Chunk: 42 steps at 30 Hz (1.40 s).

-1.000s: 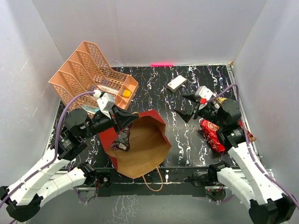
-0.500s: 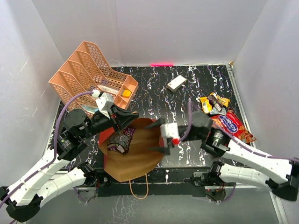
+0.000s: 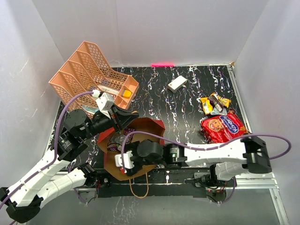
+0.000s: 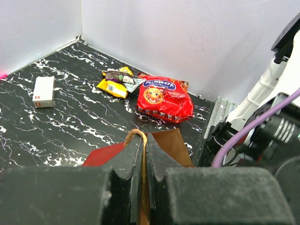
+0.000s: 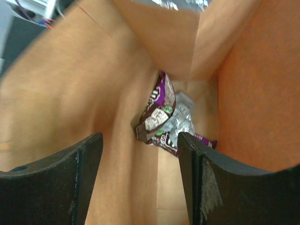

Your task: Take the snacks out of the paper bag

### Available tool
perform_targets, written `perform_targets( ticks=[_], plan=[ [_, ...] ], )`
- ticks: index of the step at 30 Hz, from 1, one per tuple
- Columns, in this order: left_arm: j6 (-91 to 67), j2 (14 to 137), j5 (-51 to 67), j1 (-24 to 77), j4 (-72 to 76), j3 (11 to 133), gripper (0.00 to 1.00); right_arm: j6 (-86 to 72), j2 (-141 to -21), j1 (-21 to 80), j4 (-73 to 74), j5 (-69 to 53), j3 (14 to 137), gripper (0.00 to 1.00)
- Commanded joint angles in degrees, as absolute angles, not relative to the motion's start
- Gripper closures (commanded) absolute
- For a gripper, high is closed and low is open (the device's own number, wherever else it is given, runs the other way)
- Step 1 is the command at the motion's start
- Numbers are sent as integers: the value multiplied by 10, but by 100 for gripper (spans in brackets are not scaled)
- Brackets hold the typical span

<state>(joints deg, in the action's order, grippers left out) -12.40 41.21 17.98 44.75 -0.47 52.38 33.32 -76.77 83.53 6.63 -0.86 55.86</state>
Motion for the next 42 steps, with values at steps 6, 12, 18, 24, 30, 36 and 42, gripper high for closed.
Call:
perform_targets(
  ticks=[6, 12, 18, 24, 30, 36, 42],
  plan=[
    [-125, 408, 195, 450, 23, 555, 97, 214, -866, 834, -22, 144, 588, 38],
    [-129, 409, 202, 450, 27, 561, 97, 160, -927, 831, -87, 193, 586, 44],
    [-131, 404, 204, 450, 28, 559, 97, 111, -962, 827, -167, 244, 572, 47],
    [-137, 400, 207, 450, 36, 551, 97, 80, -997, 821, -194, 262, 571, 45],
    [-134, 393, 205, 450, 34, 548, 97, 68, -1034, 811, -201, 274, 559, 41],
    [-138, 392, 211, 450, 36, 546, 97, 67, -1072, 794, -203, 274, 567, 40],
    [-134, 387, 205, 450, 28, 545, 97, 80, -1101, 778, -215, 269, 583, 48]
  ],
)
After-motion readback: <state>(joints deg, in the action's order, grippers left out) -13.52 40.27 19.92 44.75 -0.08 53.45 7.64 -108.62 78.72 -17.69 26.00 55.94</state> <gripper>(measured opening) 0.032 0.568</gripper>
